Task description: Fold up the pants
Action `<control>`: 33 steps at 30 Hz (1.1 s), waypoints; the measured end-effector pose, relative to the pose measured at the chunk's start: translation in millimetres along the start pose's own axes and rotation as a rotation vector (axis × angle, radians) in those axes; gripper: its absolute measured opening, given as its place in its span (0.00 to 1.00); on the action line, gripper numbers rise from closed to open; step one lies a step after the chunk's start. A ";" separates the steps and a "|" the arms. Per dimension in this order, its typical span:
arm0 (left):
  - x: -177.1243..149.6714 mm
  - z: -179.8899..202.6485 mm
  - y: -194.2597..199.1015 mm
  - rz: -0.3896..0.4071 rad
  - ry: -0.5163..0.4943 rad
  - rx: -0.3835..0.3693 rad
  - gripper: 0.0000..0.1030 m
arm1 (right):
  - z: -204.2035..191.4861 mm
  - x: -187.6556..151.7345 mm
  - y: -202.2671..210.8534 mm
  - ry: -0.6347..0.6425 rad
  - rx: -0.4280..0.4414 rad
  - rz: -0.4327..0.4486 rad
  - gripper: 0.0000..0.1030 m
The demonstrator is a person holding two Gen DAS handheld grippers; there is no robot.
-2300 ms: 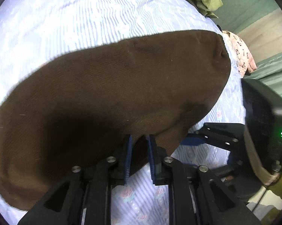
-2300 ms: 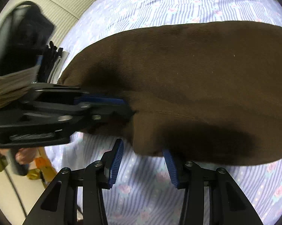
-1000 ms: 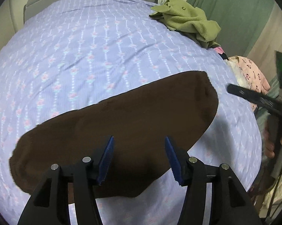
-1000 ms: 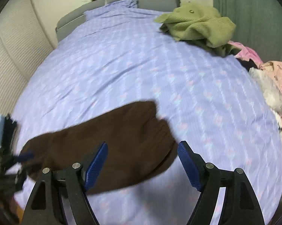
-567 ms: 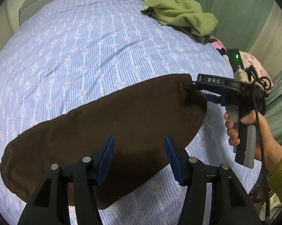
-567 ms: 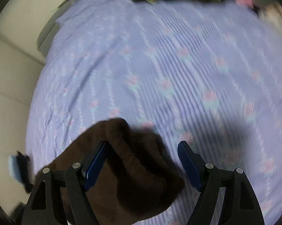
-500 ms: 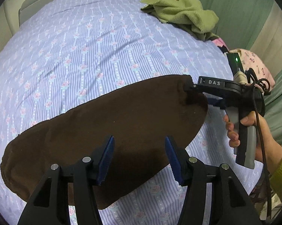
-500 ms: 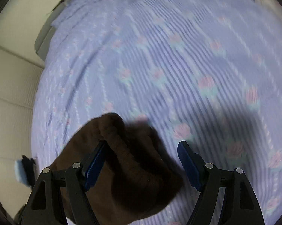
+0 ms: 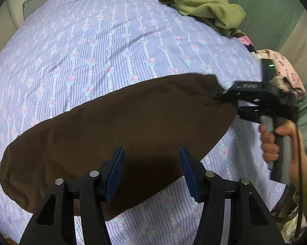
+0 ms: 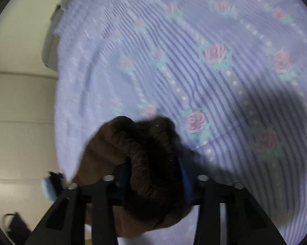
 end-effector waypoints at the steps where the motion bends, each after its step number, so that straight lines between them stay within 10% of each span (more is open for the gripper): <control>1: -0.3 1.6 2.1 0.006 -0.008 -0.007 0.53 | -8.7 -1.9 9.9 0.014 0.019 0.022 0.36; 7: -10.5 -0.2 -8.0 -0.029 -0.009 0.031 0.53 | 27.8 -17.0 25.6 -0.016 -0.142 0.068 0.35; 18: -29.5 14.3 -16.4 -0.062 -0.027 0.042 0.53 | 39.4 -17.6 -1.9 -0.037 -0.040 0.011 0.59; 23: -35.9 14.6 -12.0 -0.073 -0.010 0.034 0.53 | 39.9 -22.3 4.3 -0.049 -0.025 0.007 0.40; 33: -49.2 -48.6 17.1 -0.032 0.095 0.064 0.53 | -96.2 -40.3 52.1 0.238 -0.201 0.144 0.37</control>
Point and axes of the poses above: each gripper's, at about its wrist camera, not at the fingertips, and y roughly against the way its jaws point, z to its right, x to its top, the point moved 8 cm from there along -y, roughly the way its jaws point, and after that the axes turned 14 degrees about x, right-handed, at the moved point
